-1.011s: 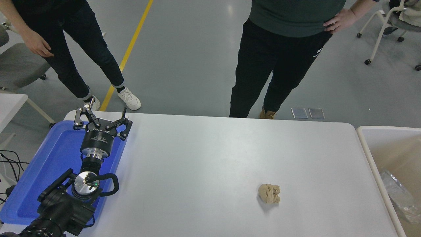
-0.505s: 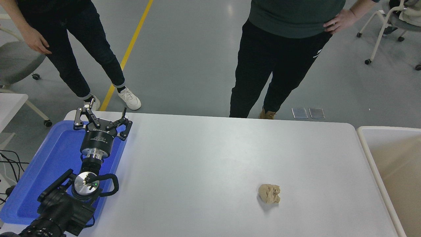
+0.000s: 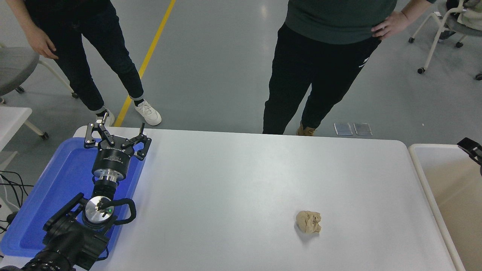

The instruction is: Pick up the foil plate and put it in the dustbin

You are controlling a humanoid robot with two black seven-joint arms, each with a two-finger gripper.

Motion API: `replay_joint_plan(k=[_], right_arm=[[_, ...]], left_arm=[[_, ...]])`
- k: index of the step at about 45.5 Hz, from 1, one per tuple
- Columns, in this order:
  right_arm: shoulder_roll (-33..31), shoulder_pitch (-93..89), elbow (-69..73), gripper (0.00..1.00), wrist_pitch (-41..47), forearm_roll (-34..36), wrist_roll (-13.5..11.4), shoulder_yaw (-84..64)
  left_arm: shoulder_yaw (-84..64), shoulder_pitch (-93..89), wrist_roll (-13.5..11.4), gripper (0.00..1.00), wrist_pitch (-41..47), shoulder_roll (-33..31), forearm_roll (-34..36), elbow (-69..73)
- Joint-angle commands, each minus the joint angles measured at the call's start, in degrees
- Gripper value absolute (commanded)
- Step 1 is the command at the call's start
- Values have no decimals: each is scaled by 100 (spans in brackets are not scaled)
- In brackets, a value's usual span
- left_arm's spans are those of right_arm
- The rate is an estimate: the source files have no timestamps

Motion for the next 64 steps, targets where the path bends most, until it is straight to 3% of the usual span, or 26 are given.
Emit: replay_joint_plan(k=[1,19,27,48,57,64], right_arm=[[-307,736,1078,100,32,-631,-36,-12],[-703,1396,2713,100,41,-1817,-89,-39],[-852,1545,3574,100,181,-2336,-308,-179],[-809,4207,5622,100,638,-2257,-361,-2595],[-309,5813,6395,100,831,-1441,-353,-3727],[210,6616,6871,100,928,-1247,-353,-4161]], left_arm=[[1,1,1,100,0,0,1,0],[1,1,1,100,-9,0,1,0],[1,1,10,100,-18,0,10,0],[1,1,10,100,-18,0,10,-9],[1,1,10,100,-18,0,10,-9],[1,1,10,100,-18,0,10,-8]])
